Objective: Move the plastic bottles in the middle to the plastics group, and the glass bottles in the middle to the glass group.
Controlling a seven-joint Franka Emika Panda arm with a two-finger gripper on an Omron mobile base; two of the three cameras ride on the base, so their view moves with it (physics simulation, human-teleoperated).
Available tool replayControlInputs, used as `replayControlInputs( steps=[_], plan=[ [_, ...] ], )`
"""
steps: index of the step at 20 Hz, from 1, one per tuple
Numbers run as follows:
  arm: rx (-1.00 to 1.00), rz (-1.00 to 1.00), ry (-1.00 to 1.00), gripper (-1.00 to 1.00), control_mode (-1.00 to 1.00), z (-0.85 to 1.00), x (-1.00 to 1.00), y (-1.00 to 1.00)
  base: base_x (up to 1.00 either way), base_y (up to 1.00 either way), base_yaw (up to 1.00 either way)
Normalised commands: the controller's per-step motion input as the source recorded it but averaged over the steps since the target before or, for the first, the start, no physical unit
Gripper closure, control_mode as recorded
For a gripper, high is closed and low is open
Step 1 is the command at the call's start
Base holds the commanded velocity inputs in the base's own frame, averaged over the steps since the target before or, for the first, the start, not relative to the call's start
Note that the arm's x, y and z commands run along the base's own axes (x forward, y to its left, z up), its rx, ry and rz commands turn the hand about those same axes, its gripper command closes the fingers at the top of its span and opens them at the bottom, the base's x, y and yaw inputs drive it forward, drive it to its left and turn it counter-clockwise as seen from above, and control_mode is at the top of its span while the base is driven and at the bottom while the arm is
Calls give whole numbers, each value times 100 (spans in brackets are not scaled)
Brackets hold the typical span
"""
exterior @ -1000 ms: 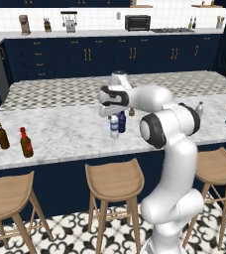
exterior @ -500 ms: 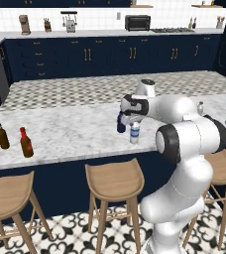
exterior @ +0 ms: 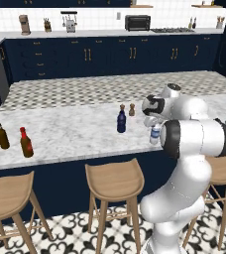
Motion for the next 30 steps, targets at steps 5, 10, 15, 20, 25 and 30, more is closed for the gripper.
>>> replayControlInputs(
  steps=[5, 10, 15, 20, 25, 30],
  plan=[
    [0, 0, 17, 100, -100, 27, 49, -100, 0, 0, 0],
    [0, 0, 5, 100, -100, -1, 23, -85, 0, 0, 0],
    [0, 0, -16, 100, -100, -27, 0, -33, 0, 0, 0],
    [-1, 0, -17, 100, -100, -2, -1, -10, 0, 0, 0],
    [-6, 0, -2, 100, -100, 11, 13, -29, 0, 0, 0],
    [0, 0, 0, 100, -100, 18, 1, -47, 0, 0, 0]
  ],
)
